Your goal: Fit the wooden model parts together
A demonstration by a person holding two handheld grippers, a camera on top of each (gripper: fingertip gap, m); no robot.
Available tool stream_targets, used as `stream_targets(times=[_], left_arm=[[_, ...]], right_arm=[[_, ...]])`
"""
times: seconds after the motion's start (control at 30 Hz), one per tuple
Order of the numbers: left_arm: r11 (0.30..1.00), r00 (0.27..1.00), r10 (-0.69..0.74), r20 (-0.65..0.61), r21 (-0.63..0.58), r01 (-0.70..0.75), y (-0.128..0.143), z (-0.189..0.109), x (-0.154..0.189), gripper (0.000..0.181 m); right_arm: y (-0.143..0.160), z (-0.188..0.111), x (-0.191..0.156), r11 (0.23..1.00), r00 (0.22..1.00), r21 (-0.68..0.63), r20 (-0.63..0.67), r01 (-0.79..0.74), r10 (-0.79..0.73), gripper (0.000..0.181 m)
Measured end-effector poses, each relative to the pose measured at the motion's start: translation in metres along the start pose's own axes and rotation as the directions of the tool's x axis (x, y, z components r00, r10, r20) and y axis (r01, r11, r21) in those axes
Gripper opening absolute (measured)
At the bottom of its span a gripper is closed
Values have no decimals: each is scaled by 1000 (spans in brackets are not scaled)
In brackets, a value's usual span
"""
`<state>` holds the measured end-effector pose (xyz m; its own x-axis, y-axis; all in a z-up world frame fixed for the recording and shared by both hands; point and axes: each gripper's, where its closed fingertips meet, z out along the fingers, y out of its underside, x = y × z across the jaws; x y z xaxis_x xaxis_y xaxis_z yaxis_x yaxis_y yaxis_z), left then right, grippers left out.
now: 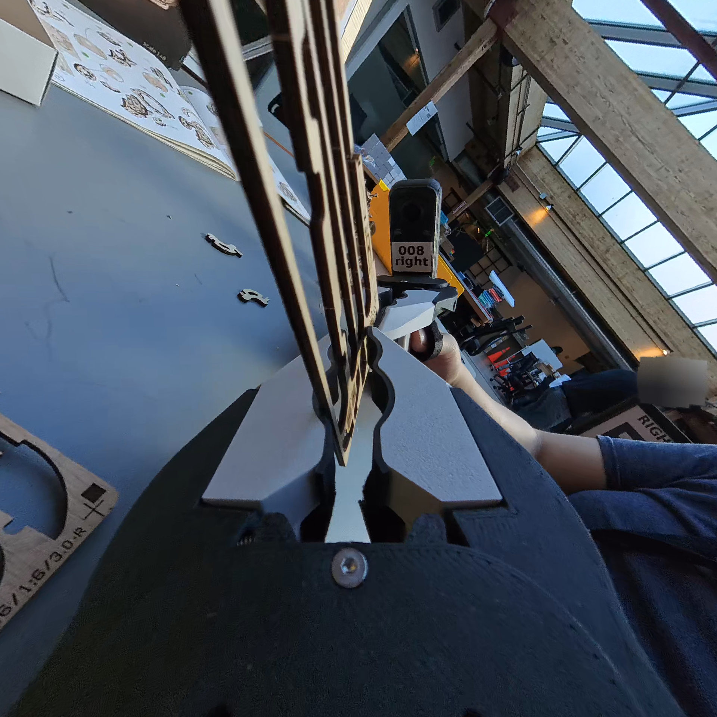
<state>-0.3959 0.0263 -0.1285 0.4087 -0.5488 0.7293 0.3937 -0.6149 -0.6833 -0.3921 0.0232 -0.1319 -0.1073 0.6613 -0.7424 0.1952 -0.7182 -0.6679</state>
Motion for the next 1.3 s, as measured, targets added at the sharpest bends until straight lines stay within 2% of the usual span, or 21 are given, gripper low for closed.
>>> stream_targets(times=[0.13, 0.23, 0.43, 0.93, 1.07, 1.3], left_arm=[[999, 999, 39, 26, -37, -38, 5, 4, 0, 13], [999, 999, 23, -26, -35, -24, 5, 3, 5, 5], [999, 997, 17, -76, -42, -20, 6, 1, 12, 1], [996, 1000, -1, 9, -86, 2, 13, 5, 0, 1], [996, 998, 10, -57, -86, -15, 13, 4, 10, 1], [998, 999, 21, -36, -52, -23, 8, 3, 7, 2]], right_arm=[[-4, -2, -1, 1000, 1000, 28, 15, -4, 4, 1], [-4, -2, -3, 1000, 1000, 29, 27, -2, 2, 1], [-3, 0, -5, 1000, 999, 21, 36, 11, -12, 5], [3, 4, 7, 1000, 998, -19, -53, 13, -14, 5], [2, 1, -4, 1000, 999, -14, 37, 12, -11, 4], [3, -1, -3, 999, 998, -21, 46, -32, 33, 2]])
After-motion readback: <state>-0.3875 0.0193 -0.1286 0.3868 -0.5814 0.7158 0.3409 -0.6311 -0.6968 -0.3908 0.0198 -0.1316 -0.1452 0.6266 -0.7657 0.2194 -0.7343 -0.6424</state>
